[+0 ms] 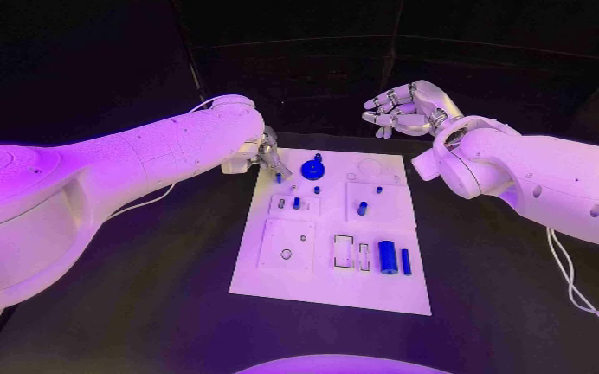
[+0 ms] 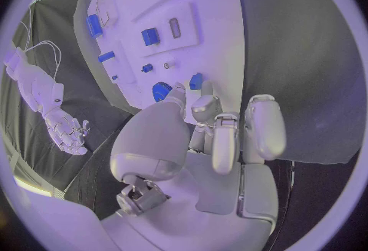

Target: Assemble the parts on the task board

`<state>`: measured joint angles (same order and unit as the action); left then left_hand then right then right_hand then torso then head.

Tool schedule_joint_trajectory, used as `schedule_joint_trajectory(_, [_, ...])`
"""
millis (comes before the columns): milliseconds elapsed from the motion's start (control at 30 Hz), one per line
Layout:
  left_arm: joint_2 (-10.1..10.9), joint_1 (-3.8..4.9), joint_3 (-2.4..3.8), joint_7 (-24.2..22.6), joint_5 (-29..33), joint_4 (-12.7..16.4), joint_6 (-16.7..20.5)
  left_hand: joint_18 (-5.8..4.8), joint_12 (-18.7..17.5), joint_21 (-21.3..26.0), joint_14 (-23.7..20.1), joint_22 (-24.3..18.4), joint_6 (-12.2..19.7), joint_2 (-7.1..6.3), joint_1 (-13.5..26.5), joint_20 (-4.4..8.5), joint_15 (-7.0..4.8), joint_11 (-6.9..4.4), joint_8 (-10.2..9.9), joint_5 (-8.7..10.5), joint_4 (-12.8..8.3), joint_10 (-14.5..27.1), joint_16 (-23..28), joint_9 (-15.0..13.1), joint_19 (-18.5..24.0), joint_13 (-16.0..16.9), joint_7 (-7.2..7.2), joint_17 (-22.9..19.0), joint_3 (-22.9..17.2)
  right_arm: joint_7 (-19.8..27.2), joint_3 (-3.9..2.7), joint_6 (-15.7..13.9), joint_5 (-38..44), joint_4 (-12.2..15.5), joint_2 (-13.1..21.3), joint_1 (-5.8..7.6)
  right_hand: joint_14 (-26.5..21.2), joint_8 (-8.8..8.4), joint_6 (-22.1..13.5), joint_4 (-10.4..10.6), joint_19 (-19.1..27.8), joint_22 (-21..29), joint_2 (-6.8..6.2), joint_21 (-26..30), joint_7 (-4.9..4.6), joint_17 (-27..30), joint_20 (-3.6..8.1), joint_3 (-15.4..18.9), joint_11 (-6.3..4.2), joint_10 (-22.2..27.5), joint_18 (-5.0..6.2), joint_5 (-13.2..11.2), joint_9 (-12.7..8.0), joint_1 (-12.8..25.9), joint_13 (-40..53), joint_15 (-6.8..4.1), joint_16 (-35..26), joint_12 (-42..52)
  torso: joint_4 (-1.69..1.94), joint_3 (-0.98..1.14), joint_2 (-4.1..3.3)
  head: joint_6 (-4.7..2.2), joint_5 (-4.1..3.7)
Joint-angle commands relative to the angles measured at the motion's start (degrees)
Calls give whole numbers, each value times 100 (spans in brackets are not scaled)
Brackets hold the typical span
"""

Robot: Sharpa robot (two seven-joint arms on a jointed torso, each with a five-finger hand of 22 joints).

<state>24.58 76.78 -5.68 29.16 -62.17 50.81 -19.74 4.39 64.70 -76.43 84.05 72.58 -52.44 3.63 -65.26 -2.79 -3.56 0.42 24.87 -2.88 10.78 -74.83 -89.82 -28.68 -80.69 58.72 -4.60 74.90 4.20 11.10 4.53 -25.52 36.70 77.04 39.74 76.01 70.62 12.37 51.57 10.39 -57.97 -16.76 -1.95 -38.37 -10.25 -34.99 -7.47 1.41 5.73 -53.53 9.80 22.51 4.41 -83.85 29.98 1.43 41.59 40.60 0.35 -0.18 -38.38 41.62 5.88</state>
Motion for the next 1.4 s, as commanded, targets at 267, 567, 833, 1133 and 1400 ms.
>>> schedule_joint_trajectory(267, [-12, 8, 2, -54, -30, -9, -99, -11, 28, -37, 595, 13, -64, 25, -127, -8, 14, -21, 20, 8, -90, -28, -18, 27, -33, -13, 3, 1510, 11, 16, -4, 34, 10, 0, -7, 11, -33, 17, -38, 20, -12, 5, 1, 30, 0, -8, -27, 19, -17, 38, 60, 11, 2, 3, -6, 6, 29, 24, 3, -3, -1, 19, -1])
schedule_joint_trajectory(567, [-18, 8, 3, -47, -30, -16, -77, -13, 32, -43, 595, 29, -115, 133, -289, -4, 8, -31, 54, 9, -222, -32, -18, 64, -36, -18, 14, 1510, -31, 18, -4, 37, 10, -6, -17, 11, -33, 17, -38, 20, -12, 5, 1, 30, 0, -8, -27, 19, -17, 38, 60, 11, 2, 3, -6, 6, 29, 24, -2, -4, -1, 46, -11])
schedule_joint_trajectory(833, [-22, 8, 3, -41, -30, -18, -115, -17, 35, -54, 595, 51, -158, 204, -448, 8, -7, -52, 93, 13, -373, -38, -18, 80, -44, -19, 38, 1510, -90, 18, -4, 37, 10, -5, -16, 11, -36, 31, -47, 25, -12, 5, 6, 32, -2, -8, -28, 15, -15, 44, 61, 33, 1, -6, -20, 6, 32, 36, -2, -1, -1, 54, -12])
schedule_joint_trajectory(1133, [-29, 8, 3, -72, 85, -25, -144, -18, 23, -58, 595, 66, -177, 430, -805, 36, -43, -106, 114, 12, -654, -41, -18, 107, -46, -29, 95, 1510, -350, 20, -4, 36, 10, 0, -16, 11, -36, 31, -47, 25, -12, 5, 6, 32, -2, -8, -28, 15, -15, 44, 61, 33, 1, -6, -20, 6, 32, 36, 2, -2, 1, 62, -13])
schedule_joint_trajectory(1400, [13, 8, 4, -90, 247, 61, -72, -24, 5, -71, 595, 95, -189, 631, -1313, 85, -91, -160, 192, 12, -1156, -57, -18, 74, -54, -26, 155, 1510, -847, 20, -4, 35, 10, 1, -15, 11, -36, 35, -48, 26, -13, 5, 8, 33, -2, -8, -28, 13, -16, 45, 61, 38, 1, -9, -23, 6, 34, 39, 1, -1, 1, 59, -9])
